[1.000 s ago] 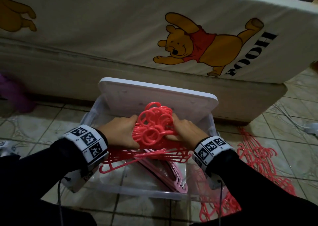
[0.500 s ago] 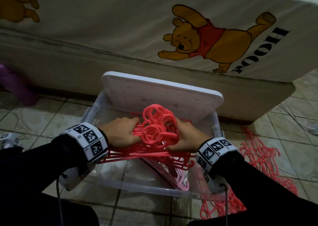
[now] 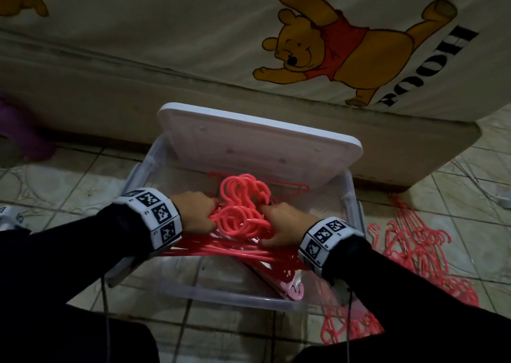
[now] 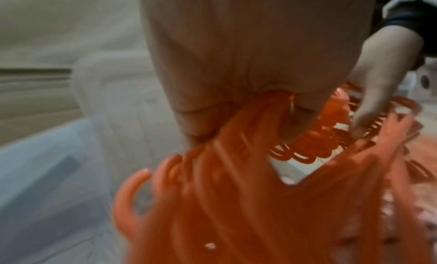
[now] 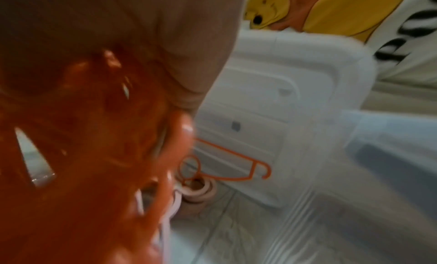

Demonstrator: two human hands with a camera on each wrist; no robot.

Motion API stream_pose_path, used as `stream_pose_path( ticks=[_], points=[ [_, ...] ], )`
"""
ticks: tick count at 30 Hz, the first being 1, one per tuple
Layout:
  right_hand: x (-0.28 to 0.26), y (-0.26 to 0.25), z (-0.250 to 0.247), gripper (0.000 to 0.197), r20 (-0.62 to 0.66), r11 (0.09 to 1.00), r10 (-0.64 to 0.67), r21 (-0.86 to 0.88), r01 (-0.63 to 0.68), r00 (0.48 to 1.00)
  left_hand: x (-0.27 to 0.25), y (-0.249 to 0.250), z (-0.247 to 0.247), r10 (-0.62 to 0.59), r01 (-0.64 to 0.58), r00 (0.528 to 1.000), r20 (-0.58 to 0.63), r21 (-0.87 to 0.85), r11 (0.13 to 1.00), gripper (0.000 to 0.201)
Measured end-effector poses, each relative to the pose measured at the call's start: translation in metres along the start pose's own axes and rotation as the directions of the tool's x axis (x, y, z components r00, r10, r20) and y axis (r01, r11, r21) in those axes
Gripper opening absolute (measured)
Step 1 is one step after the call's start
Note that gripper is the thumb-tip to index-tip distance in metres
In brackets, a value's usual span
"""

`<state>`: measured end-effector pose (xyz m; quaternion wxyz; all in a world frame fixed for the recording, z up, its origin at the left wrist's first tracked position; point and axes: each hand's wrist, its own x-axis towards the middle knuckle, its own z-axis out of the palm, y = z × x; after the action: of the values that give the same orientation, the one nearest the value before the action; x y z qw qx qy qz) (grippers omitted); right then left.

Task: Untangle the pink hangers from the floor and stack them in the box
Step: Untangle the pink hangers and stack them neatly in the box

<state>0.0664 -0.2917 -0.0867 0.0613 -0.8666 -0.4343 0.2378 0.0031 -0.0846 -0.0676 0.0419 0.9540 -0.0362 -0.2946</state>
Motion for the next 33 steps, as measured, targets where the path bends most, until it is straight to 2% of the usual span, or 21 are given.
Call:
stream_pose_path(
  ticks=[4, 6, 8, 11, 14, 19, 22, 24, 26, 28, 30, 33],
  points=[
    [0.015, -0.002, 0.012, 0.04, 0.094, 0.998, 0.064, -0.033, -0.062, 0.994, 0.014, 0.0, 0.015, 0.077, -0.077, 0.995, 0.064, -0.005, 0.997, 0.049],
    [0.023, -0.004, 0.022, 0.046, 0.147, 0.995, 0.068, -0.08, -0.057, 0.987, 0.021, 0.001, 0.021, 0.114, -0.114, 0.987, 0.117, -0.013, 0.993, 0.043],
    [0.028, -0.005, 0.033, 0.059, 0.154, 0.994, 0.064, -0.094, -0.049, 0.986, 0.029, 0.0, 0.029, 0.082, -0.092, 0.975, 0.206, 0.043, 0.995, 0.03],
    [0.033, -0.006, 0.047, 0.048, 0.173, 0.994, 0.058, -0.1, -0.042, 0.983, 0.042, -0.007, 0.042, 0.018, -0.063, 0.949, 0.314, 0.135, 0.989, 0.013],
    [0.04, -0.005, 0.06, 0.036, 0.276, 0.995, 0.059, -0.092, -0.035, 0.959, 0.051, -0.014, 0.054, -0.029, -0.034, 0.935, 0.354, 0.17, 0.985, 0.025],
    [0.045, -0.007, 0.08, 0.041, 0.297, 0.997, 0.004, -0.077, 0.02, 0.955, 0.06, -0.016, 0.076, -0.155, 0.145, 0.941, 0.301, 0.055, 0.988, 0.034],
    [0.048, -0.005, 0.085, 0.05, 0.351, 0.996, -0.053, -0.045, 0.073, 0.935, 0.059, -0.015, 0.078, -0.103, 0.084, 0.953, 0.284, 0.076, 0.994, 0.035],
    [0.049, -0.002, 0.088, 0.068, 0.411, 0.988, -0.05, -0.113, 0.106, 0.91, 0.057, -0.011, 0.079, -0.039, 0.009, 0.949, 0.314, 0.095, 0.995, 0.036],
    [0.047, -0.001, 0.091, 0.089, 0.457, 0.981, -0.03, -0.156, 0.113, 0.889, 0.048, -0.006, 0.074, -0.02, -0.023, 0.924, 0.382, 0.108, 0.994, 0.03],
    [0.044, 0.0, 0.091, 0.099, 0.472, 0.989, -0.026, -0.118, 0.093, 0.881, 0.039, -0.004, 0.066, 0.019, -0.126, 0.899, 0.438, 0.216, 0.968, 0.018],
    [0.045, 0.0, 0.087, 0.096, 0.459, 0.997, -0.035, -0.041, 0.06, 0.888, 0.032, -0.006, 0.061, 0.08, -0.227, 0.889, 0.45, 0.282, 0.932, 0.028],
    [0.049, 0.003, 0.077, 0.073, 0.433, 0.996, -0.01, 0.088, -0.031, 0.901, 0.03, 0.0, 0.06, 0.072, -0.175, 0.923, 0.378, 0.248, 0.953, 0.033]
  ],
)
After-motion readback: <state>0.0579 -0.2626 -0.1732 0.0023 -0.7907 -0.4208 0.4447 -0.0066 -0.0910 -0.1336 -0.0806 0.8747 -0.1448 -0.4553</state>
